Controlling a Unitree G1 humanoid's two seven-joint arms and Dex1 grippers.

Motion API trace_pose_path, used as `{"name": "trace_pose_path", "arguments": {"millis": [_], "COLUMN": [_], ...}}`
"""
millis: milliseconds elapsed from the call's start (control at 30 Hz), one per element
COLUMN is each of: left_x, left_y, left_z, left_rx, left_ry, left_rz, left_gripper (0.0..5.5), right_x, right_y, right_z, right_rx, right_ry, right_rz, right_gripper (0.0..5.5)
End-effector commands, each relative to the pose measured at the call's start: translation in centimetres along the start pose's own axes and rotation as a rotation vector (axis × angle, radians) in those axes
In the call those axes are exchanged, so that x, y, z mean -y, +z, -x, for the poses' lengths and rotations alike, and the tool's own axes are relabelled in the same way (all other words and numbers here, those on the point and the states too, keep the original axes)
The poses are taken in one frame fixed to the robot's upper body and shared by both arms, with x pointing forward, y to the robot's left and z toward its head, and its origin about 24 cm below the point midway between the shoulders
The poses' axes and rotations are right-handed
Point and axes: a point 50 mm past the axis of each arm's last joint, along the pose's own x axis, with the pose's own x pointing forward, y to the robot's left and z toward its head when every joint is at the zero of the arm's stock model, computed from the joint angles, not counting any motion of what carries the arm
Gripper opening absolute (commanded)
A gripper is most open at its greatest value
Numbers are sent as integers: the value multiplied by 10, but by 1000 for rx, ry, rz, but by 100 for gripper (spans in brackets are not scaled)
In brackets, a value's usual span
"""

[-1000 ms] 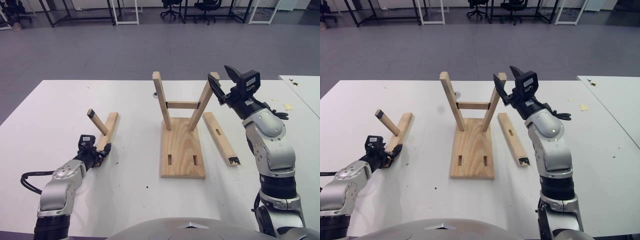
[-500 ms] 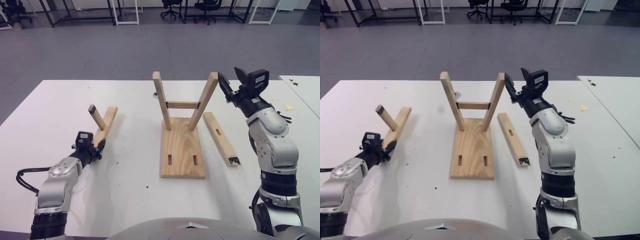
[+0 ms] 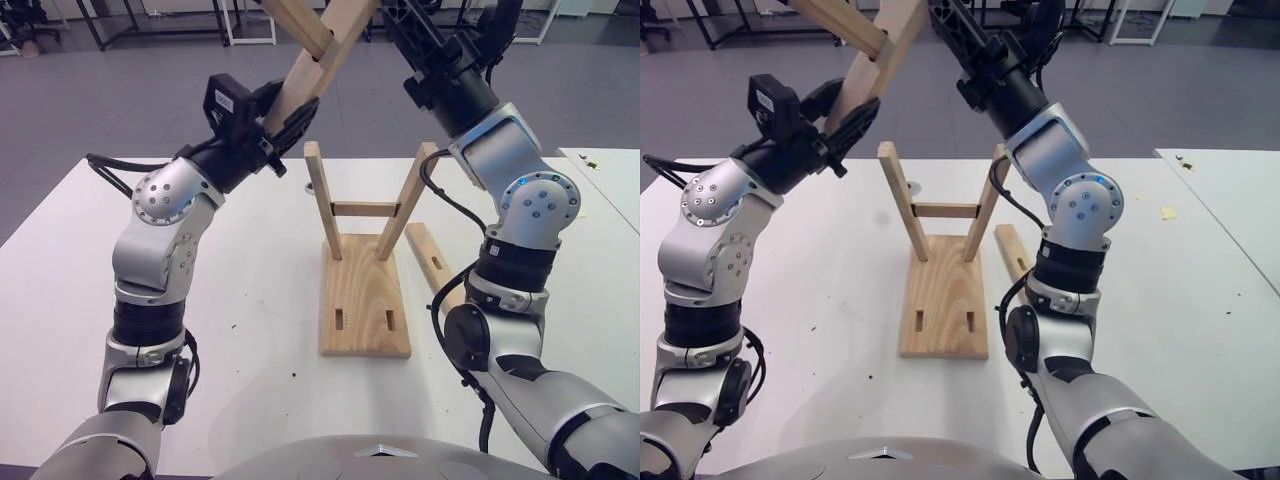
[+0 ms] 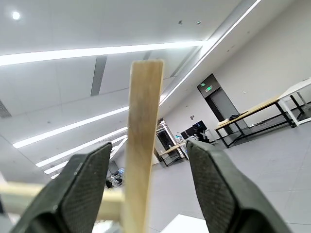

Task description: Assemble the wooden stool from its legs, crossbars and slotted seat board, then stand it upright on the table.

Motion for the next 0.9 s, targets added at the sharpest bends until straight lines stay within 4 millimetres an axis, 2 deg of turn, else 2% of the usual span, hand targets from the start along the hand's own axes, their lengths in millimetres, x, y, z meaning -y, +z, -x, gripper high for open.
{"name": "trace_pose_path", "arguments": {"millis": [33, 133, 467, 567, 667, 700, 767, 900], "left_x": [8, 11, 19, 24, 34, 37, 44, 55], "left_y": [-1, -3, -6, -9, -13, -14, -17, -25], "left_z": [2, 3, 9, 11, 19, 22, 33, 60], "left_rx": [-18, -22, -30, -47, -79, -91, -114, -191], "left_ry": [-65, -91, -161, -177, -189, -187, -175, -117], "left_rz": [-31, -31, -63, -69, -52, -38, 3, 78], "left_gripper": [202, 202, 202, 202, 202, 238, 269, 342], "right_x": [-8, -8, 0, 3, 2, 1, 3, 4], "right_y": [10, 11, 4, 4, 2, 0, -4, -4], "right_z": [-3, 0, 19, 30, 54, 62, 77, 129], "right_rx": [18, 11, -58, -45, -8, 0, 9, 11], "right_ry": [36, 36, -47, -108, -198, -228, -294, -500], "right_rz": [-54, -72, -70, -57, -50, -59, -84, -48], "right_gripper": [285, 285, 112, 110, 106, 106, 104, 104]}}
